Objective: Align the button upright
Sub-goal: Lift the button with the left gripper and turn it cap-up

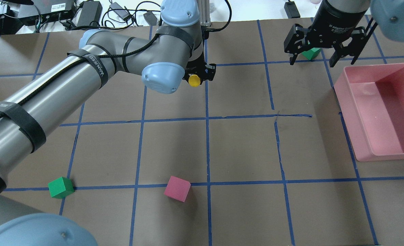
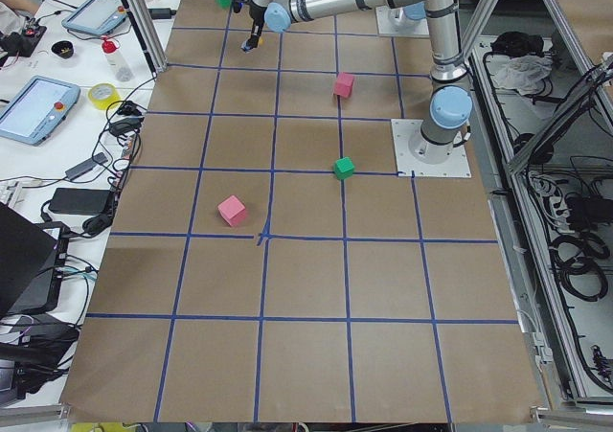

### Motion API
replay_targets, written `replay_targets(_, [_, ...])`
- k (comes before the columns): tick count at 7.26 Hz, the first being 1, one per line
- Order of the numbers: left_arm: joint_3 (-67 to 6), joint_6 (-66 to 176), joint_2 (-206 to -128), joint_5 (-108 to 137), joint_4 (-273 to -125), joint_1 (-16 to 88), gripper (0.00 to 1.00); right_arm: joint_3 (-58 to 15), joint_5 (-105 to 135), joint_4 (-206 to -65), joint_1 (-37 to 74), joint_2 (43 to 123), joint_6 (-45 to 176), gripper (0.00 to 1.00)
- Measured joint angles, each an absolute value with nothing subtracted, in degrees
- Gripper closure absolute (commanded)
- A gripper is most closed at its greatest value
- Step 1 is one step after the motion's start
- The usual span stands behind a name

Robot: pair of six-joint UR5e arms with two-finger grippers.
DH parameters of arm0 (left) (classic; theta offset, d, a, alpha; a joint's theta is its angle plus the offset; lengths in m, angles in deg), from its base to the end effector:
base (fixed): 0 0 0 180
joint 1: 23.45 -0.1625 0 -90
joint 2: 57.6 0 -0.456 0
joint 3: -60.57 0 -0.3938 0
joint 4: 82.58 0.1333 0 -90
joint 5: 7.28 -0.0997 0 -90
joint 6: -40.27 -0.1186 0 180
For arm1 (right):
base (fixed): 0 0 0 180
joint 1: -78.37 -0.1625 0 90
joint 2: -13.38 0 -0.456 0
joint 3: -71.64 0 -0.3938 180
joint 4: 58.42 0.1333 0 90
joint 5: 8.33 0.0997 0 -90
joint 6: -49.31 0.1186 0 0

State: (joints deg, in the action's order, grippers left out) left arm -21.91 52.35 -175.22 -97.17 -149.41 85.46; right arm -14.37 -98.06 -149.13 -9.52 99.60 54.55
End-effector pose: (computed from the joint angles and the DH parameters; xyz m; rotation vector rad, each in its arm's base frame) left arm -0.3490 -0.6068 0.3181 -0.1862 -3.1189 0.0799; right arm 0.1144 -0.5300 0.5020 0.2010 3.1299 -0.0250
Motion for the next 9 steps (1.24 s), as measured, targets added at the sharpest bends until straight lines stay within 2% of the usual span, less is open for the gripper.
replay_targets(2, [-19.19,51.46,-177.50,-90.40,-159.42,84.05,1.00,-14.46,-97.68,-149.16,-9.56,99.51,54.63,0.00])
replay_targets(4, [-16.40,51.01,-180.68,-88.69,-164.05,83.10,1.00,-14.49,-97.52,-149.09,-9.58,99.51,54.70,0.00])
replay_targets(7, [-7.97,50.88,-186.92,-88.39,-171.01,82.59,1.00,-14.42,-96.76,-149.14,-9.61,99.51,54.86,0.00])
replay_targets(9, [-7.02,50.88,-188.91,-88.53,-172.10,82.55,1.00,-14.46,-96.44,-149.22,-9.61,99.45,54.92,0.00])
